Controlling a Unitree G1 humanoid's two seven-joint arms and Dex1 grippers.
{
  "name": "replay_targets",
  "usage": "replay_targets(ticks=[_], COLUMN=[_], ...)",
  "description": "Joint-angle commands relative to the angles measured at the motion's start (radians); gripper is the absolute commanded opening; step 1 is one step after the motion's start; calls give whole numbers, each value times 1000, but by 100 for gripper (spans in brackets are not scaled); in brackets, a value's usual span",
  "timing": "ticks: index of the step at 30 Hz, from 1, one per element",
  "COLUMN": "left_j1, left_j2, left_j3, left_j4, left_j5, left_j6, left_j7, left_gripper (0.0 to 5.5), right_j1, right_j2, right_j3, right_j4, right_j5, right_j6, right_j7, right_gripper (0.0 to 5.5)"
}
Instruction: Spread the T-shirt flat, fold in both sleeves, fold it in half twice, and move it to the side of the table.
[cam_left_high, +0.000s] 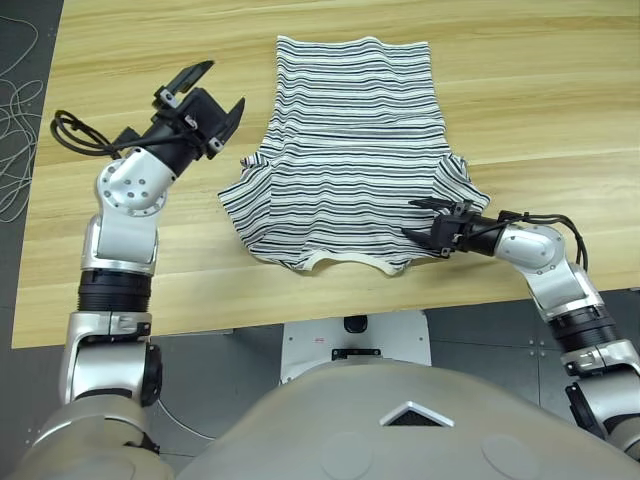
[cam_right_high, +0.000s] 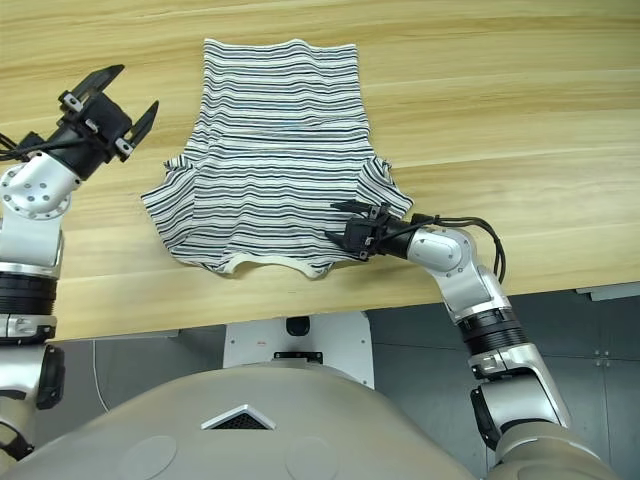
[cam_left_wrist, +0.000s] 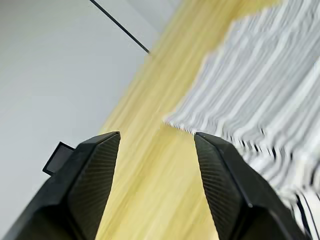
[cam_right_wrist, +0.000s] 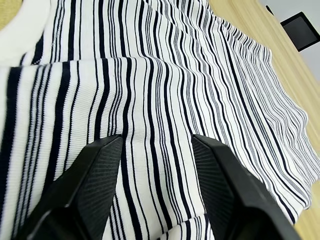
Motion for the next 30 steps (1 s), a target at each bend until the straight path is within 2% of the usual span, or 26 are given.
replay_targets(ticks=[1,5,8,10,14,20,23,30], left_j1=[98,254,327,348,340,343,362,385], left_j2=[53,-29,-185,-252,-354,-417,-418,-452], left_j3=[-13,67,144,191,290,329,325,285], left_j4=[-48,-165,-274,-284,-294,-316,-318,-306], left_j5=[-18,-300,-514,-547,-564,-541,-523,-590], left_j6=[41,254,569,663,722,714,698,810], left_j7=[-101,-211,-92,12,194,300,303,242], left_gripper=[276,276,276,276,276,276,276,276], right_j1=[56,63,53,40,8,3,3,-10], right_j2=[-60,-66,-35,-6,68,81,80,79], right_j3=[43,9,-4,-22,-105,-147,-158,-167], right_j4=[14,-13,-17,-14,-26,-45,-52,-69], right_j5=[-82,-61,-56,-49,-1,-5,-2,-8], right_j6=[45,20,-6,-42,-184,-300,-315,-317], right_j7=[19,-35,-101,-166,-341,-421,-437,-456], right_gripper=[254,254,254,254,254,254,254,254])
